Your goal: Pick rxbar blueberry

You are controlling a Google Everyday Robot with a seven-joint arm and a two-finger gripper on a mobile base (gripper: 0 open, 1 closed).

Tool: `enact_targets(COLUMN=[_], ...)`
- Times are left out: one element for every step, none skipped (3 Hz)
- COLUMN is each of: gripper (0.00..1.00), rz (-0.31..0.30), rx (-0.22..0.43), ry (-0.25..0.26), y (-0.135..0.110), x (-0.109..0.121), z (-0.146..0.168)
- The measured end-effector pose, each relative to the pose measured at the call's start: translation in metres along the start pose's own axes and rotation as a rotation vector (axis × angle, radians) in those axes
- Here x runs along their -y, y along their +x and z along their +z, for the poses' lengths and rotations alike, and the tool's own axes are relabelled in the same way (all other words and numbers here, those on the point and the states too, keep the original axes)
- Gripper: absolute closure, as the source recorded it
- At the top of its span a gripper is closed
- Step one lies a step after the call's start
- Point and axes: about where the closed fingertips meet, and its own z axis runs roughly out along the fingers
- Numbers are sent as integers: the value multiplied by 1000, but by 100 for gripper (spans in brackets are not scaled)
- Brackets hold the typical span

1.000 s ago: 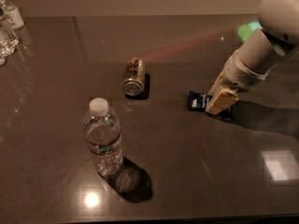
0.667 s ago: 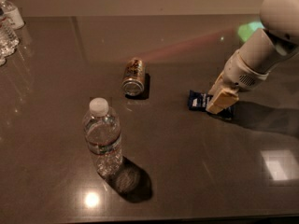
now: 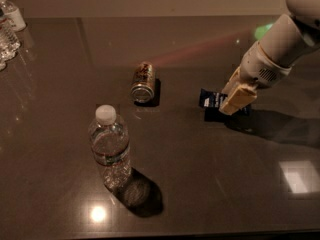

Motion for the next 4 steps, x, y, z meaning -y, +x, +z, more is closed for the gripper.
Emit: enact_targets(gripper=[100, 100, 100, 100], rz=[-21, -46, -65, -65], rx=[7, 16, 23, 23], ry=[-1, 9, 30, 30], y=[-16, -33, -48, -48], x=[-1, 0, 3, 3], z=[-20, -43, -68, -68])
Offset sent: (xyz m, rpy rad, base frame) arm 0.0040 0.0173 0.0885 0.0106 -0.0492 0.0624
